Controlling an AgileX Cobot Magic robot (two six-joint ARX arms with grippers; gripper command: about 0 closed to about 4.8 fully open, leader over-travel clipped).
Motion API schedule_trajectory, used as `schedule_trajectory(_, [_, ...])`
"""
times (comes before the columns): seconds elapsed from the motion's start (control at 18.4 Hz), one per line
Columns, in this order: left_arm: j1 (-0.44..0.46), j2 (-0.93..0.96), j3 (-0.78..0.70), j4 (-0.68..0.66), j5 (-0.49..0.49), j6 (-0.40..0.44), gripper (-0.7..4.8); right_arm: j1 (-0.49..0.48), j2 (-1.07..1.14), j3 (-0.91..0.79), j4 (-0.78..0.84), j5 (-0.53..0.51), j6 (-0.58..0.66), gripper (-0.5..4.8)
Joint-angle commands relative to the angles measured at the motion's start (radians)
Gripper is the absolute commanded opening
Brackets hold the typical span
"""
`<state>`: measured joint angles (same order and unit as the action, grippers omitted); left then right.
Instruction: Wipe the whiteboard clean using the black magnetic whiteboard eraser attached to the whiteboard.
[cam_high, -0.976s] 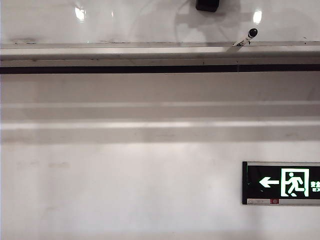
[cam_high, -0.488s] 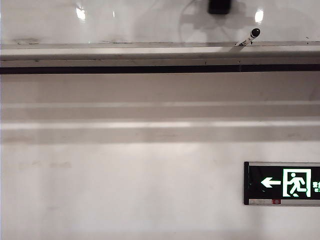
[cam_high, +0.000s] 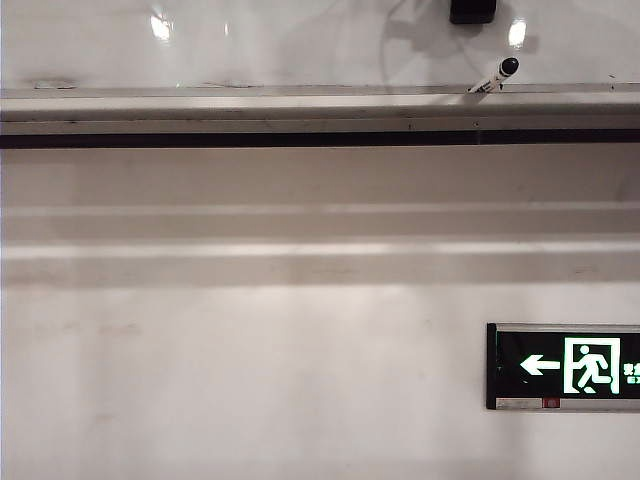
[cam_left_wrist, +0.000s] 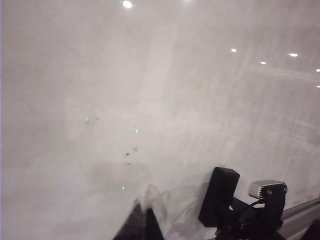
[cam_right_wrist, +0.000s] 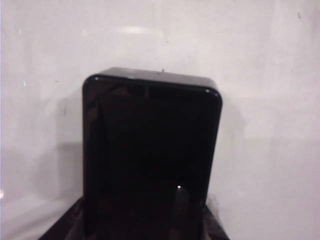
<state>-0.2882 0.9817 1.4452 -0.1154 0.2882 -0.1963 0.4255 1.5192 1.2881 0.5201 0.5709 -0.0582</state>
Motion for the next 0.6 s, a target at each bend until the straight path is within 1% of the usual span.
schedule_trajectory(0.05, [0.000,-0.001,0.005,0.012,0.008,0.000,-0.06,-0.031,-0.013,0.007,0.089,0.057,-0.085,1.16])
schedule_trajectory(0.16, [0.000,-0.002,0.005,0.012,0.008,0.000,-0.06,-0.031,-0.034,0.013,0.106,0.050,-0.110,1.16])
schedule_trajectory(0.33, [0.000,-0.002,0.005,0.012,0.009,0.000,-0.06,-0.031,-0.074,0.020,0.130,-0.067,-0.179,1.16])
schedule_trajectory(0.6, [0.000,-0.002,0.005,0.013,0.023,-0.003,-0.06,-0.042,-0.078,0.091,0.087,-0.173,-0.190,1.17])
